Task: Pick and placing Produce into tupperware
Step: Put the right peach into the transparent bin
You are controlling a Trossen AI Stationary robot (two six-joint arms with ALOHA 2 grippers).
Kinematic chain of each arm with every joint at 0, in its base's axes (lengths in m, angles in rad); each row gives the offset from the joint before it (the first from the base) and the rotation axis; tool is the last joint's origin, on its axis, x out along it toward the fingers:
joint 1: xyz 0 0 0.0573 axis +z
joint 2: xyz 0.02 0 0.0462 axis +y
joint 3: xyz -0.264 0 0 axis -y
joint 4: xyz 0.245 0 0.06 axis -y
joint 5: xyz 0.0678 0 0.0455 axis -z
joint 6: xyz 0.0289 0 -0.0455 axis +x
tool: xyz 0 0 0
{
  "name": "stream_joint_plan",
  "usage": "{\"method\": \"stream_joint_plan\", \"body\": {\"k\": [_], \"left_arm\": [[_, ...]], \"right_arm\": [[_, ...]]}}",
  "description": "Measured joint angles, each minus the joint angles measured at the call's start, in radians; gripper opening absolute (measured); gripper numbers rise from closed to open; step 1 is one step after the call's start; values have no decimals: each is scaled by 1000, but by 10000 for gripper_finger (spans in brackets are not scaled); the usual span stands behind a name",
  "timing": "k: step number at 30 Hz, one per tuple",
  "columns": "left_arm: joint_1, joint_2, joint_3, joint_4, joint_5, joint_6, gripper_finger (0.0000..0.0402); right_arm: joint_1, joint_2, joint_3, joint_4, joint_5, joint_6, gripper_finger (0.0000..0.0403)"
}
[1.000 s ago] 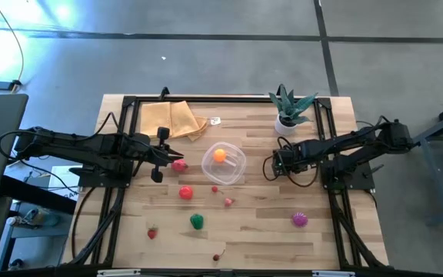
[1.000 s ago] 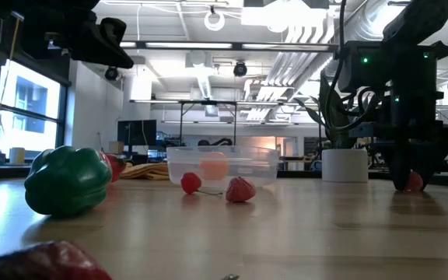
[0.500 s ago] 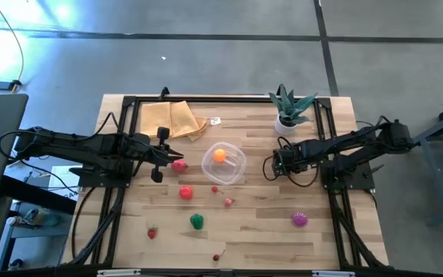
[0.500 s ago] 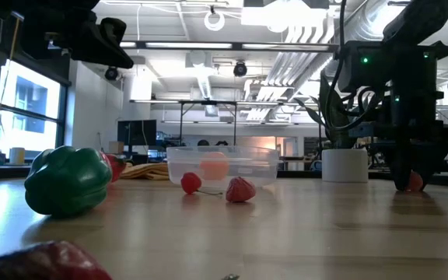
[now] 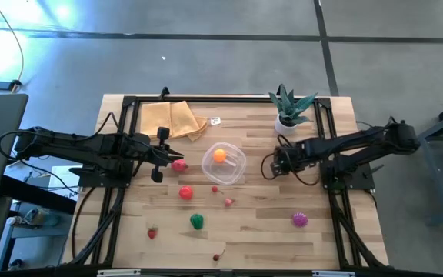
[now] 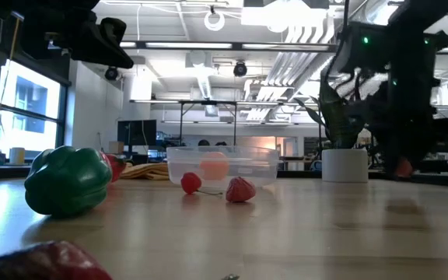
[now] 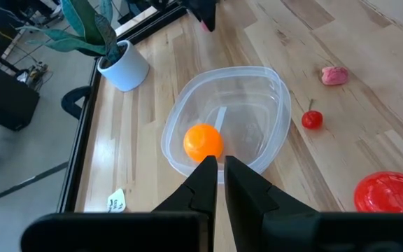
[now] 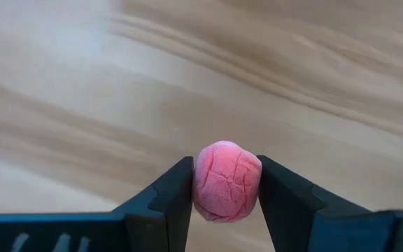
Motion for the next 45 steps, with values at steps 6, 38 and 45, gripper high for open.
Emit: {"method": "stream_joint_plan", "body": {"k": [6, 38, 45], "left_arm": [[0, 0, 0, 0, 0, 0, 19], [0, 0, 0, 0, 0, 0, 19], [0, 0, 0, 0, 0, 0, 19]], "right_arm": [[29, -10, 151, 1, 78, -148, 139], [-13, 809, 1065, -229, 99, -861, 139], [-13, 838, 1066, -204, 87, -875, 139]]}}
